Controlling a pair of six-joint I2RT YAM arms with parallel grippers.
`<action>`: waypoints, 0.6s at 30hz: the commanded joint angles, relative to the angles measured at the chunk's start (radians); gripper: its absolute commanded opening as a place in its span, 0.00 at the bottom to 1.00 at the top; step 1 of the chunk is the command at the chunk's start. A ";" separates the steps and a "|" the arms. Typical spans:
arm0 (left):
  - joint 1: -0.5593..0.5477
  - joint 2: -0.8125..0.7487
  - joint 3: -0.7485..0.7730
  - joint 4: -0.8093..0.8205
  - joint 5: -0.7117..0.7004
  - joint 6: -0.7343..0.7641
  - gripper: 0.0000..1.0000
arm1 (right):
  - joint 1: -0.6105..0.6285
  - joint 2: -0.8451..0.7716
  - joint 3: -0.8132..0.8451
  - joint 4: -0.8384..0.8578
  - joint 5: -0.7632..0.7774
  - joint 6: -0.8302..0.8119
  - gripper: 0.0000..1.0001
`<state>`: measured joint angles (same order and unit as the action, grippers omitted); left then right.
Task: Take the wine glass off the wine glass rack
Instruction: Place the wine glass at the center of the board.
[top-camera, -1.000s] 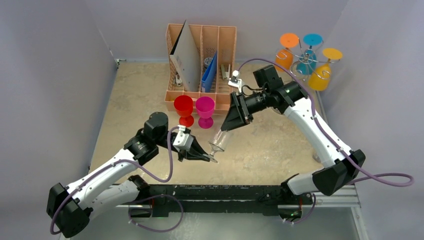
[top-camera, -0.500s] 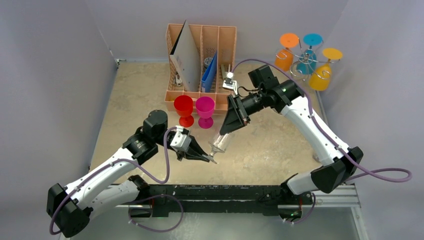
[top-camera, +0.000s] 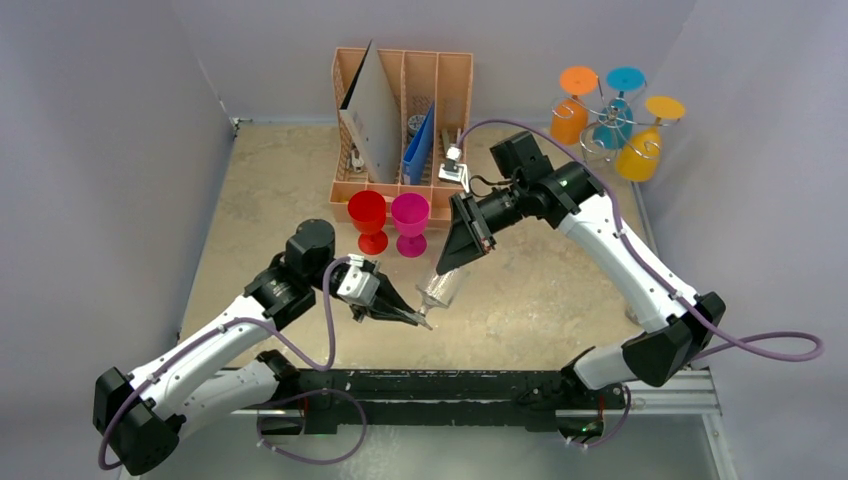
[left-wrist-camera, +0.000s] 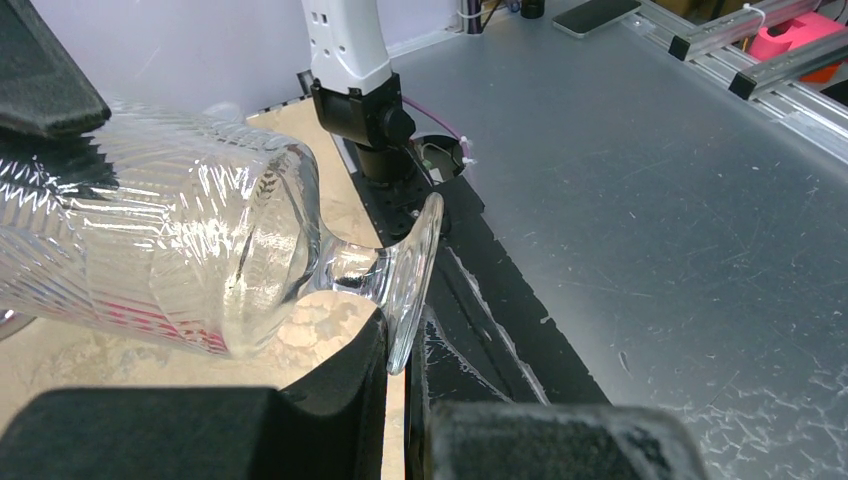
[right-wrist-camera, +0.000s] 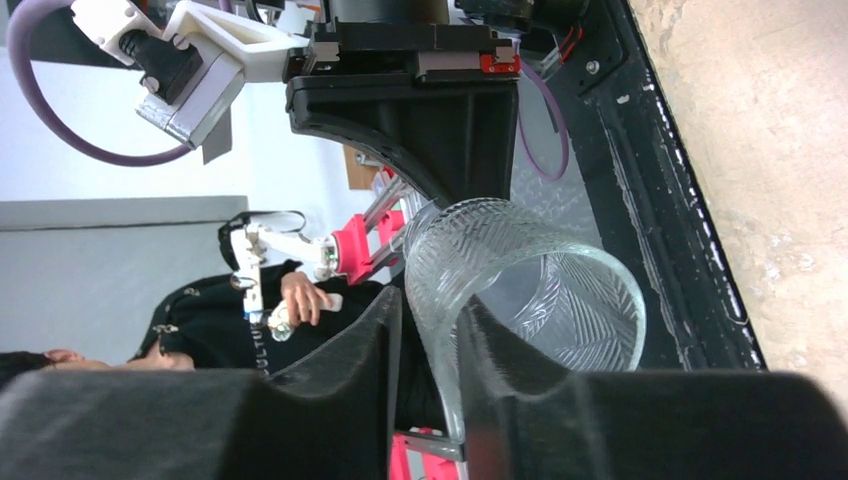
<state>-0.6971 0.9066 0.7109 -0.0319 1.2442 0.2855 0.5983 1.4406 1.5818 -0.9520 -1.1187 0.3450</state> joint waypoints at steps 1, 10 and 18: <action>0.003 -0.004 0.046 0.038 -0.041 0.027 0.00 | 0.031 -0.016 0.015 -0.027 -0.063 0.007 0.22; 0.003 -0.010 0.037 0.033 -0.075 0.031 0.00 | 0.032 -0.030 0.022 0.014 -0.072 0.035 0.00; 0.003 -0.028 0.030 0.039 -0.125 0.004 0.11 | 0.031 -0.083 -0.049 0.156 -0.053 0.120 0.00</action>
<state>-0.6975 0.8864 0.7116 -0.0311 1.2186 0.3244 0.6022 1.4181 1.5608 -0.9012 -1.1435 0.4065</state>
